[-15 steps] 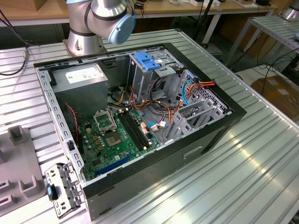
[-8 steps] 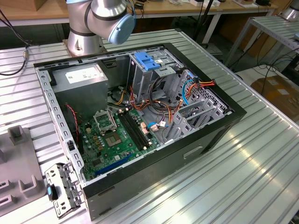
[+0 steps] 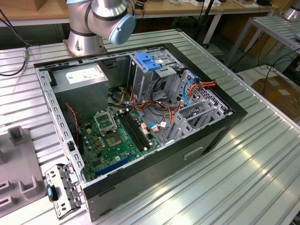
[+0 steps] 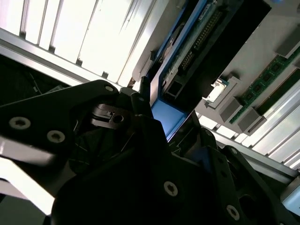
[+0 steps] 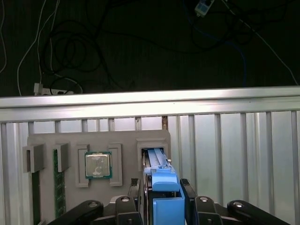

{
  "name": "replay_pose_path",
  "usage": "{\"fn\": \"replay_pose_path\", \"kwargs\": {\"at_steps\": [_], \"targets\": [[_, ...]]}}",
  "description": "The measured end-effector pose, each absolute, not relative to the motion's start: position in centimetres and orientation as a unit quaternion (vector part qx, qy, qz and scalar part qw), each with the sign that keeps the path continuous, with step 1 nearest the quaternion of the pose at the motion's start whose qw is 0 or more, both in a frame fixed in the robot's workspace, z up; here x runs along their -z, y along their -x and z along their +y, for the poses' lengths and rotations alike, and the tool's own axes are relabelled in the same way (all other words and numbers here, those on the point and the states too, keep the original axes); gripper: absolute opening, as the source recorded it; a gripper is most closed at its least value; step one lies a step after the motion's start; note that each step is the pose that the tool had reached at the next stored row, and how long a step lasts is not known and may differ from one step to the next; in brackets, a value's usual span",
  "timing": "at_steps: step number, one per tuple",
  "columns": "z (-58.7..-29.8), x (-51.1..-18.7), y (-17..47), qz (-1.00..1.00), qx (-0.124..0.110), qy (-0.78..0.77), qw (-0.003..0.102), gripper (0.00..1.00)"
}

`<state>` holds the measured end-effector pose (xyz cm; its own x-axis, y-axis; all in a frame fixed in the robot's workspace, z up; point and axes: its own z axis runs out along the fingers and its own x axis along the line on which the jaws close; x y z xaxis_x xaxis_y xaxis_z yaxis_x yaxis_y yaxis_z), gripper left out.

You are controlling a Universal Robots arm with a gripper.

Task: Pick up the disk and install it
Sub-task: 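Pick up the disk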

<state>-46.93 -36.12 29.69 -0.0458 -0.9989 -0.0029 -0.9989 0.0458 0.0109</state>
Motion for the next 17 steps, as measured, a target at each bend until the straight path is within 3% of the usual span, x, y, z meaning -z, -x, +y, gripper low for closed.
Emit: {"fn": "replay_pose_path", "kwargs": {"at_steps": [17], "targets": [[-36.02,-29.46,47.05,-0.723,0.004,-0.691,0.001,0.46]]}}
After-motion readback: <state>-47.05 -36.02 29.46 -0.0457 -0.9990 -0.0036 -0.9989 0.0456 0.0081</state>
